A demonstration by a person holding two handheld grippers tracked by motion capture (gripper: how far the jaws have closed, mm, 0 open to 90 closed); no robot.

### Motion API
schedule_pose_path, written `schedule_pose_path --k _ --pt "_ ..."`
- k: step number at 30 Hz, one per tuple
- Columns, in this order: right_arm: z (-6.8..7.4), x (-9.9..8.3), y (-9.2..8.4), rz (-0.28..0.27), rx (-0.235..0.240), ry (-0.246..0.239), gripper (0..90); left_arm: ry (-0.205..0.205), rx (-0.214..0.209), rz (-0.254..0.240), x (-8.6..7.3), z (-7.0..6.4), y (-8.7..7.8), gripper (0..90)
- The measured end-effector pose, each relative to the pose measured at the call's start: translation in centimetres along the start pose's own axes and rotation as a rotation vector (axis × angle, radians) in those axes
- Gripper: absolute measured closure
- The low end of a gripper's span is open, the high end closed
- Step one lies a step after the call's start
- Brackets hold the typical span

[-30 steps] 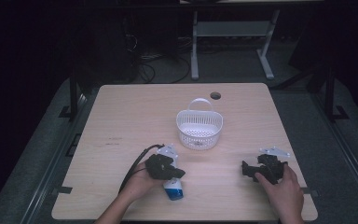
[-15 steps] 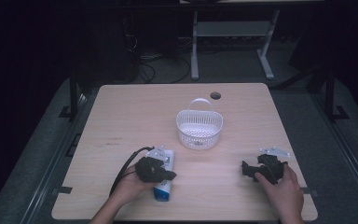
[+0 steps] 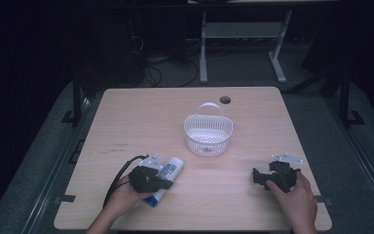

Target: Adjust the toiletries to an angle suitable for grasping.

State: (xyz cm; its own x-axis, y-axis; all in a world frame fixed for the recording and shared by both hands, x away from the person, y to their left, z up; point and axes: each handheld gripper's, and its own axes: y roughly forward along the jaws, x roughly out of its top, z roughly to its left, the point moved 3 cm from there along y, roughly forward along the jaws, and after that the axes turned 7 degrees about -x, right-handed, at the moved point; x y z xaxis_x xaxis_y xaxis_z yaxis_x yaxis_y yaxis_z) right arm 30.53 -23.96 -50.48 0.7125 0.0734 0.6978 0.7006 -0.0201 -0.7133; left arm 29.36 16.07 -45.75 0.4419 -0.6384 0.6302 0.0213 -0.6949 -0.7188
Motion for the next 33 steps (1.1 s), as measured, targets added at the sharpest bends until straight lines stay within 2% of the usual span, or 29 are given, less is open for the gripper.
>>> schedule_pose_path --k 22,31,33 --pt "0.0 0.0 0.0 0.000 0.000 0.000 0.0 -0.042 0.062 -0.030 -1.7 1.3 -2.5 90.0" --pt "0.0 0.0 0.0 0.000 0.000 0.000 0.0 -0.041 0.063 -0.046 -2.0 0.4 -3.1 90.0" --pt "0.0 0.0 0.0 0.000 0.000 0.000 0.0 -0.051 0.071 -0.040 -2.8 -0.2 -3.4 90.0"
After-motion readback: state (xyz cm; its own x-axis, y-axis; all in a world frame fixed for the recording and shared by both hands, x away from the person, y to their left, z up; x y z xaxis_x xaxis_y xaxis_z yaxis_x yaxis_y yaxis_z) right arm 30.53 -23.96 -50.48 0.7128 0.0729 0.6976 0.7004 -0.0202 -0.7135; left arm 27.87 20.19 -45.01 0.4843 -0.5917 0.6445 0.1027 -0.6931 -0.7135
